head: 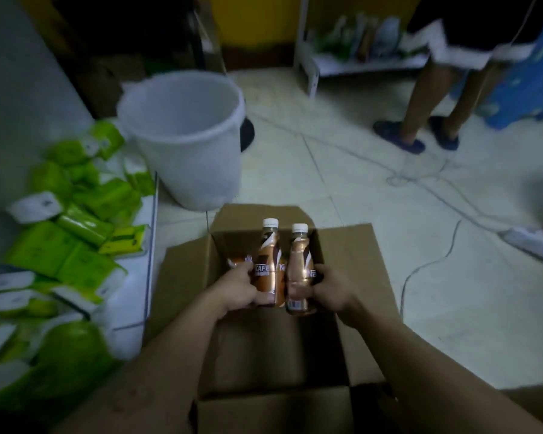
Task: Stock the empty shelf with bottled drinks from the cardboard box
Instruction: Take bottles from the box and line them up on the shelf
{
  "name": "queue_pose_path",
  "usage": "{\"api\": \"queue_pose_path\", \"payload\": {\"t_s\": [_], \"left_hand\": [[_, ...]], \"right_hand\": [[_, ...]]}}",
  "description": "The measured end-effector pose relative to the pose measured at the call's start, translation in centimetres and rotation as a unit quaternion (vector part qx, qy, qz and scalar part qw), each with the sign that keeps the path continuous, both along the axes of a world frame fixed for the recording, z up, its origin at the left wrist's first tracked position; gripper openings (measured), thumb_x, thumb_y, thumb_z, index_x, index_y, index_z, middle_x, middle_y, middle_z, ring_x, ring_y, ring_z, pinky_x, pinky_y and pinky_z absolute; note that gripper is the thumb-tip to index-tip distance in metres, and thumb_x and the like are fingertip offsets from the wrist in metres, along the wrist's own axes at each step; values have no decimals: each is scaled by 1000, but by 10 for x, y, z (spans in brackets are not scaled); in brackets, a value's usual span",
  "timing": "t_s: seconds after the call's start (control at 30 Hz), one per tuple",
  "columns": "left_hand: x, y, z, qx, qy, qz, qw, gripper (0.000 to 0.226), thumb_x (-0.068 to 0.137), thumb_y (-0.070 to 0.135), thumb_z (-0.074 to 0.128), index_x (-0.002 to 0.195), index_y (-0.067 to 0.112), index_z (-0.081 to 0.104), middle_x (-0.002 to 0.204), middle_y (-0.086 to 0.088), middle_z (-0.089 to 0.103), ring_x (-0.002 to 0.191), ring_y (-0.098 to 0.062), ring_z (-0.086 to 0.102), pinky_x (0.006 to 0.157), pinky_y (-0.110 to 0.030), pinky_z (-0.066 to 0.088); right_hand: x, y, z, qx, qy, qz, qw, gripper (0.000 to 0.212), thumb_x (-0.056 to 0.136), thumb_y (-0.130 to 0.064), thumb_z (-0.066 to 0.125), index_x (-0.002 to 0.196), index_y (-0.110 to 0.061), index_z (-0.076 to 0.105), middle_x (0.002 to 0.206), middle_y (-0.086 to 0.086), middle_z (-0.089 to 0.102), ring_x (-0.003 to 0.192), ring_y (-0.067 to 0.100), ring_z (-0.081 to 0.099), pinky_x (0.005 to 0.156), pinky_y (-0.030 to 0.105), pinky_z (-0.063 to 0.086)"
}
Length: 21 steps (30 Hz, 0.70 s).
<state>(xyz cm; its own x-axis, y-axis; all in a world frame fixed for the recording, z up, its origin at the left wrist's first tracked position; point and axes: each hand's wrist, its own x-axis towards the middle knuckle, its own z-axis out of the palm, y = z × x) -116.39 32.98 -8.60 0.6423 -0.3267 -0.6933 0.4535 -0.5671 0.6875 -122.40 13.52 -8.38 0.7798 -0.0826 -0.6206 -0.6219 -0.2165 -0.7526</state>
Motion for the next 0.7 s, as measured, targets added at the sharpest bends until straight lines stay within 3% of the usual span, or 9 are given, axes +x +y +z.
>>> {"api": "queue_pose_path", "payload": {"t_s": [0.13, 0.23, 0.4, 0.57, 0.63, 0.7], "left_hand": [[-11, 8, 97, -34, -135, 31, 990, 71, 63, 0, 85, 122, 17, 50, 121, -5, 64, 108, -21, 62, 99, -43, 48], [-37, 20, 176, -48, -246, 55, 966, 76, 64, 9, 87, 130, 17, 50, 122, -3, 63, 108, -21, 62, 98, -46, 49], [-84, 49, 269, -37, -407, 88, 908, 77, 64, 29, 87, 131, 20, 51, 121, 2, 61, 108, -18, 60, 92, -39, 51], [-127, 82, 334, -55, -484, 122, 865, 102, 42, 44, 87, 134, 32, 43, 120, 3, 64, 111, -18, 62, 96, -47, 50], [-141, 98, 361, -42, -514, 129, 847, 100, 45, 36, 89, 133, 31, 43, 119, 3, 65, 110, -17, 62, 96, -47, 50], [-156, 113, 389, -18, -533, 128, 836, 92, 57, 20, 89, 135, 26, 41, 118, 3, 63, 108, -18, 63, 95, -46, 51]], "right_hand": [[-9, 0, 97, 3, -130, 18, 991, 48, 69, -13, 84, 107, -25, 59, 100, -2, 70, 90, 14, 69, 76, 30, 58], [-26, 16, 168, -19, -234, 34, 971, 48, 71, -20, 83, 111, -27, 55, 100, -8, 66, 91, 9, 65, 77, 28, 56], [-55, 43, 254, -56, -364, 46, 929, 53, 70, -25, 83, 117, -25, 59, 107, -9, 64, 99, 12, 62, 87, 36, 54], [-75, 73, 321, -64, -448, 85, 888, 52, 69, -24, 84, 113, -33, 58, 106, -12, 64, 98, 9, 61, 70, 22, 49], [-82, 89, 345, -63, -477, 102, 871, 51, 71, -26, 83, 114, -35, 55, 103, -17, 61, 94, 6, 59, 68, 22, 48], [-84, 108, 364, -59, -496, 114, 859, 49, 71, -26, 83, 111, -34, 56, 98, -19, 61, 94, 5, 59, 76, 25, 49]]}}
